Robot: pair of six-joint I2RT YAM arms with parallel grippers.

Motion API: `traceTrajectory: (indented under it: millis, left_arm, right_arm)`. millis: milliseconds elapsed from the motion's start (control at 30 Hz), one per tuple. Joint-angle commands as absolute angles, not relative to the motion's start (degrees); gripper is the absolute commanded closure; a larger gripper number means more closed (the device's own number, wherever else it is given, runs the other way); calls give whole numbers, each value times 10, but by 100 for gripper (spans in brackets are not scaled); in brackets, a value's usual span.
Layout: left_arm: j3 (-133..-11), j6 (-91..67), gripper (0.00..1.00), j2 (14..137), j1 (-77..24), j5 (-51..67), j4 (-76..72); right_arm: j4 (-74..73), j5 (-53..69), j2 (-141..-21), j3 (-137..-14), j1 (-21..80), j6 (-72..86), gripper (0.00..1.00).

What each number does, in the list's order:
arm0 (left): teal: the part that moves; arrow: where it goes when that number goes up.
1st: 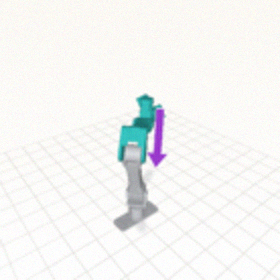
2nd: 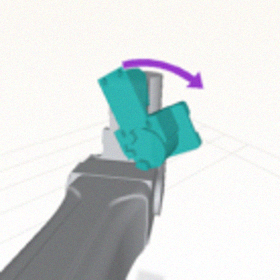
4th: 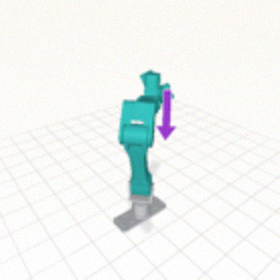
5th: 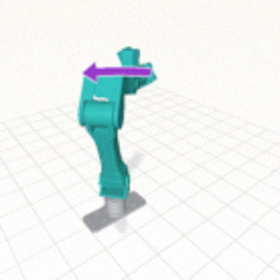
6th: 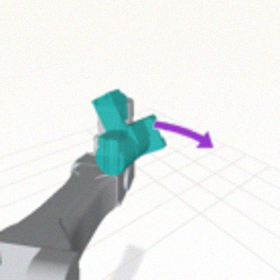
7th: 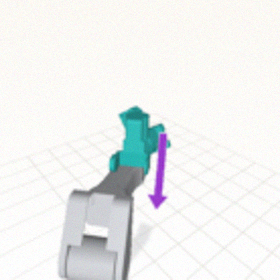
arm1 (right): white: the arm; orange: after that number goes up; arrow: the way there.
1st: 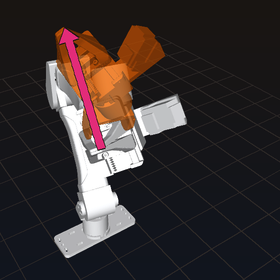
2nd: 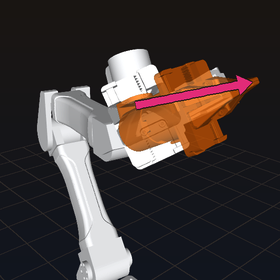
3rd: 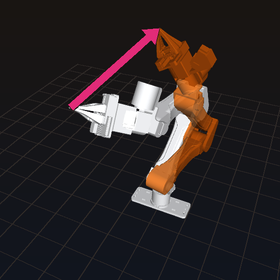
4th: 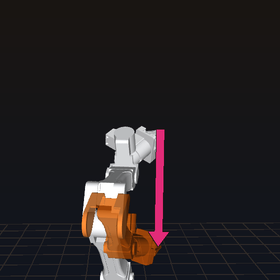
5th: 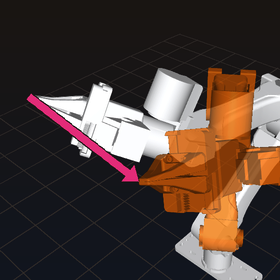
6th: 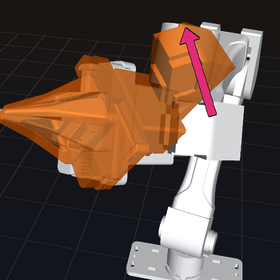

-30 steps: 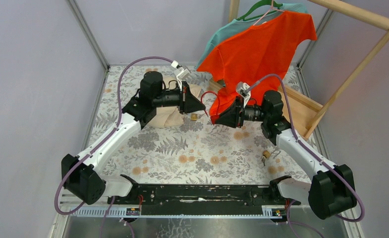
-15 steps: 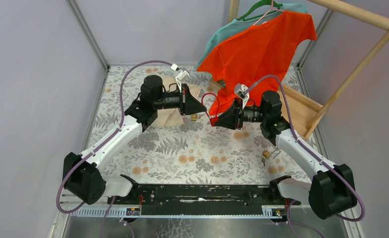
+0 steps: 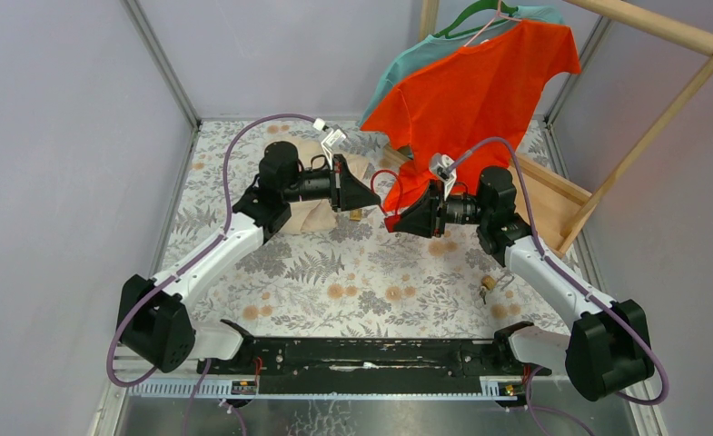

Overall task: Lock with the key
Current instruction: Lock the lock.

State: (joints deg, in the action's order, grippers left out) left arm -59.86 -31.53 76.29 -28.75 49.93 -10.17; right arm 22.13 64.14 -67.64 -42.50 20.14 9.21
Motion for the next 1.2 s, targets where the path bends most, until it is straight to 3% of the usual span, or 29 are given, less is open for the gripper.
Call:
traceTrajectory:
  millis: [0,633,1167]
  left_arm:
    - [-584,-328,100,763,-291,521,-150]
    - [-544,-355,100,753,-293,551,-189]
    - [-546,-332,100,777,-311,521,-169]
  right_arm:
    - [260,646,-676,-436,209,90,100]
    - [194,611,-669,-446,209,20,100]
    - [234,628,-666,-439,209,64,100]
